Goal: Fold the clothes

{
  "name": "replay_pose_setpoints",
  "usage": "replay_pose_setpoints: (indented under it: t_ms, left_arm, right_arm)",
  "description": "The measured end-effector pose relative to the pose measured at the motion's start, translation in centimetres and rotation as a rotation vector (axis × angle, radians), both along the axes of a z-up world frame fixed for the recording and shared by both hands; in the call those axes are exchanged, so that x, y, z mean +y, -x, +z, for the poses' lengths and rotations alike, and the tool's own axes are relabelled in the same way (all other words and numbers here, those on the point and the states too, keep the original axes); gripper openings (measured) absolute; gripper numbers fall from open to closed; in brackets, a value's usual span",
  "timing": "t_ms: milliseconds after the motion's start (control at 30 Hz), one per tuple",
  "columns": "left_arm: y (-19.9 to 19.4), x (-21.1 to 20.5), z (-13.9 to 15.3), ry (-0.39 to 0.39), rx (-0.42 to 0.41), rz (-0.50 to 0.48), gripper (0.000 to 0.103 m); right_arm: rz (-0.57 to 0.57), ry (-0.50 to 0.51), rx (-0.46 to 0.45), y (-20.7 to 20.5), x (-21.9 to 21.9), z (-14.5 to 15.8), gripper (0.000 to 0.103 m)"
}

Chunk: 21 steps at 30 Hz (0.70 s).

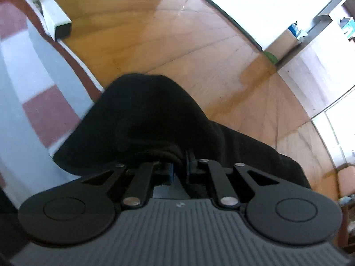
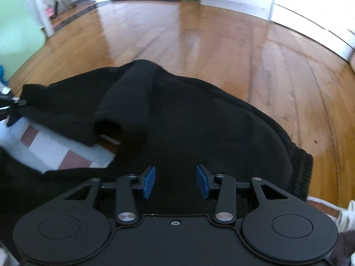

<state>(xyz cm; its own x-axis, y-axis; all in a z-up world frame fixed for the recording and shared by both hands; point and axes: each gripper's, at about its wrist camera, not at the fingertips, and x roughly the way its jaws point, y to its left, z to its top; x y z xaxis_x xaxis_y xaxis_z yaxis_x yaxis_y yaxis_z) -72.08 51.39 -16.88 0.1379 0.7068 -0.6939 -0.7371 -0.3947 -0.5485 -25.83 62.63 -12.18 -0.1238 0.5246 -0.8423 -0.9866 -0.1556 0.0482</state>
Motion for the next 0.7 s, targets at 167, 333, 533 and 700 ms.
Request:
replay_pose_setpoints:
  t_ms: [167,333,533,700]
  left_arm:
    - [0.8,0.3,-2.0,0.052,-0.119,0.037,0.046]
    - [-0.5,1.6,-2.5,0.013,-0.009,0.051,0.008]
    - [3.2,0.0,5.5,-0.26,0.22,0.229,0.007]
    - [6.5,1.2,1.5,-0.194,0.024,0.269,0.013]
  right_arm:
    - [-0.109,0.033,-0.001,-2.7,0.5,-1.0,0.048]
    - [-0.217,0.069,0.027,-5.7,1.0,-2.3,0.048]
    - [-0.31,0.09,-0.045,-8.6,1.5,-4.3,0.048]
    - [-0.36,0.082,-0.054,-11.3,1.6,-4.0,0.048]
